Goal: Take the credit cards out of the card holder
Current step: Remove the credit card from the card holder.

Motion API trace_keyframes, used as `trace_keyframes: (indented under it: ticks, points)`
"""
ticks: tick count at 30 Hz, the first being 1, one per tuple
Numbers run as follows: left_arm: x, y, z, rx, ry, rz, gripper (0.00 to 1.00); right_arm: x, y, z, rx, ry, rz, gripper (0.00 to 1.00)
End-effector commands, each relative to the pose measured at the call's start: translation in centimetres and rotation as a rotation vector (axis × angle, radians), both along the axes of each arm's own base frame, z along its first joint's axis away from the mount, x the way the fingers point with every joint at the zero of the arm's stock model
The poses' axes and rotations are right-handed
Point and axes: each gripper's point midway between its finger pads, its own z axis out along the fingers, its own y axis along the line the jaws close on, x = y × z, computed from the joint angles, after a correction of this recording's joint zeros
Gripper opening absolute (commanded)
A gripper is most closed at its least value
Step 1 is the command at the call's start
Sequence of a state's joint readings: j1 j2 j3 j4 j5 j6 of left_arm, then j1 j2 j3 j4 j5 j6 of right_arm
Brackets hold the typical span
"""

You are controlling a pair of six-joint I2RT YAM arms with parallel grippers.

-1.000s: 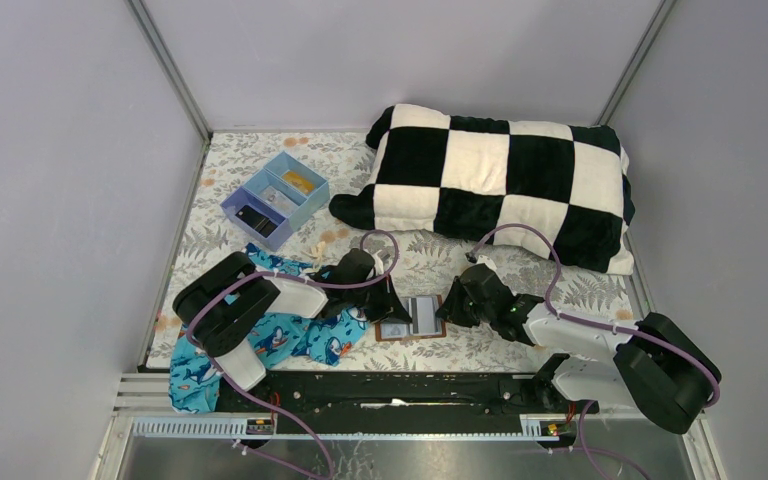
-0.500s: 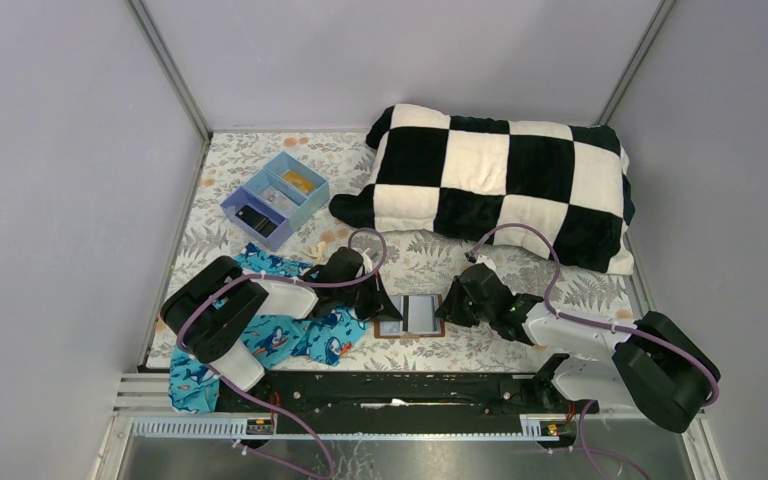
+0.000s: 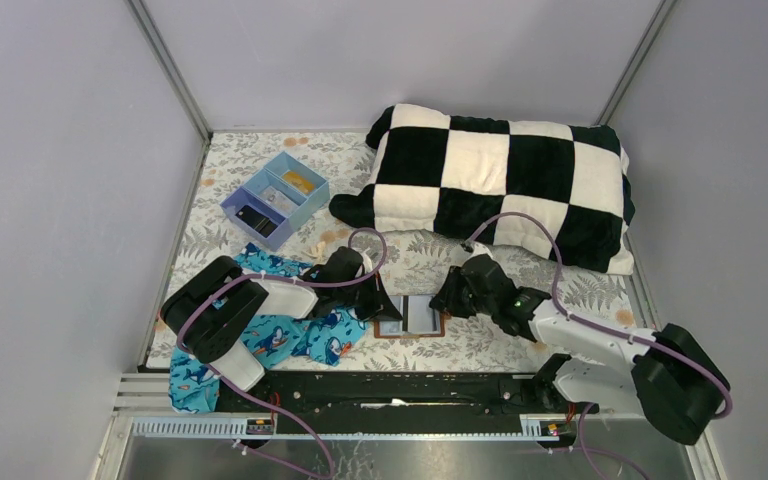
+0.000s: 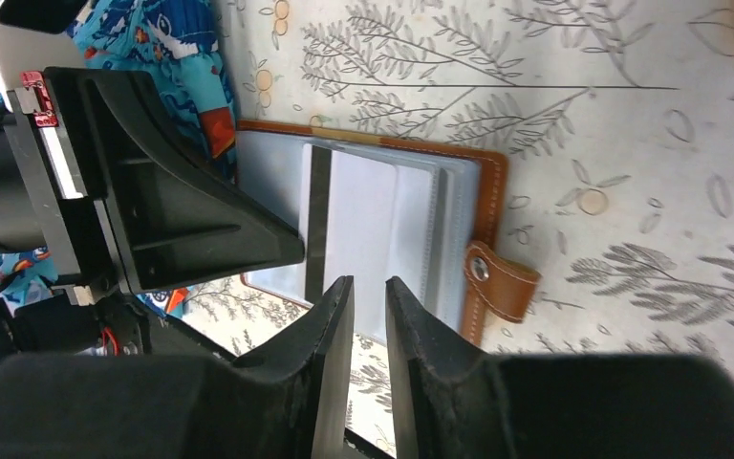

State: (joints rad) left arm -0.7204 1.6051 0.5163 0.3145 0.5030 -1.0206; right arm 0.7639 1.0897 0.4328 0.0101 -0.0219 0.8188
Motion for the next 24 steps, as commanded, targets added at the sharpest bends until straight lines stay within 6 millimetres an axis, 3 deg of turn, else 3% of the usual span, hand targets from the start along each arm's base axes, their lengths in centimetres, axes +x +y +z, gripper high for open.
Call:
trace_keyframes:
  ticks: [1, 6, 12, 17, 19, 24]
  points:
    - [0.5, 0.3, 0.0, 0.015, -0.029, -0.002, 0.0, 0.2, 2.7, 0.8, 0.069, 0.009, 0.089, 0.26]
    - [0.8, 0.2, 0.3, 0.009, -0.041, -0.002, 0.0, -0.5, 4.0, -0.4, 0.099, 0.06, 0.146, 0.27]
    - [0.7, 0.1, 0.4, 0.002, -0.04, -0.005, 0.0, -0.9, 2.7, -3.7, 0.022, 0.14, 0.085, 0.25]
    - [0.5, 0.0, 0.5, -0.026, -0.032, -0.007, 0.37, -1.5, 2.4, -5.4, 0.0, 0.196, 0.08, 0.23]
    - [0.4, 0.0, 0.4, -0.034, -0.027, -0.009, 0.43, -1.7, 2.5, -5.7, 0.009, 0.205, 0.077, 0.23]
    - [0.3, -0.3, 0.2, -0.051, -0.017, -0.013, 0.43, -1.7, 2.6, -5.7, 0.011, 0.208, 0.081, 0.23]
